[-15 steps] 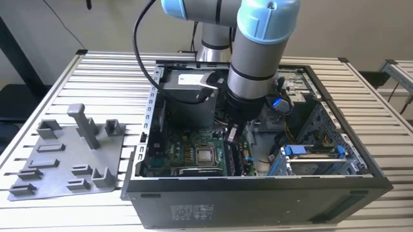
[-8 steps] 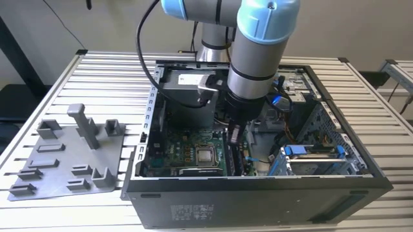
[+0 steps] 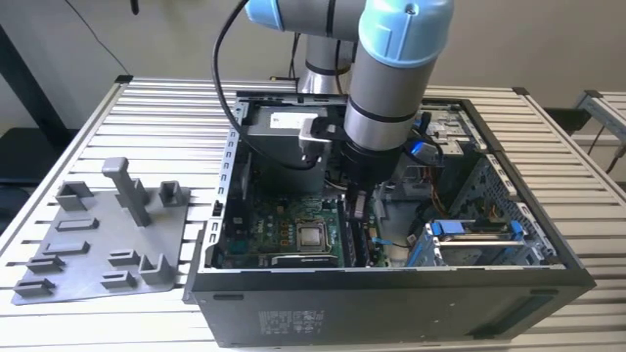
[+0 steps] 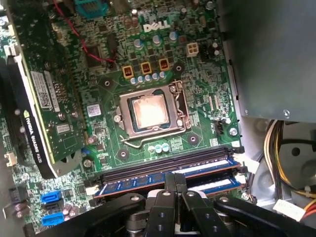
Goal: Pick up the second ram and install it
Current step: 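Press down the second ram until it locks into place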
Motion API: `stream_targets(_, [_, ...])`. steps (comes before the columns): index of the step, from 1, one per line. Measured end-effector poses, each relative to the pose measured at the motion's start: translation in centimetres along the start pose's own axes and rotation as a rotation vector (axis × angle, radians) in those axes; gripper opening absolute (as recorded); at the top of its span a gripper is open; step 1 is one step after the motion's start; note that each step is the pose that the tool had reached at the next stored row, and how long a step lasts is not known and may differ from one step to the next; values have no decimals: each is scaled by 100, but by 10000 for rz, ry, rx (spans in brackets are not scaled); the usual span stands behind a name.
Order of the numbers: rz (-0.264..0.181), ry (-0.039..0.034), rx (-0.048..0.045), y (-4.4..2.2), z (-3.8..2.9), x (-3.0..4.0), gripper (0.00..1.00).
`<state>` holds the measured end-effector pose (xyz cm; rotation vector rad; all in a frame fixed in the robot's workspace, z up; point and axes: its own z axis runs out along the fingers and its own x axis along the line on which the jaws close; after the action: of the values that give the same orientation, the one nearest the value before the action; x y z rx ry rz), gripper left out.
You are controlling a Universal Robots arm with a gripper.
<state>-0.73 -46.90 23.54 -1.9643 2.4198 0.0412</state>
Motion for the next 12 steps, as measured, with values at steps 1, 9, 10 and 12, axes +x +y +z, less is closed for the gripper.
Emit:
stream_targets(1, [-109, 0, -4, 1, 0, 0, 11])
stream_targets(9, [-447, -16, -19, 1, 4, 0, 11])
stream_targets(10, [-449, -15, -19, -3, 4, -1, 11])
stream_targets(12, [-451, -17, -19, -14, 18, -2, 11])
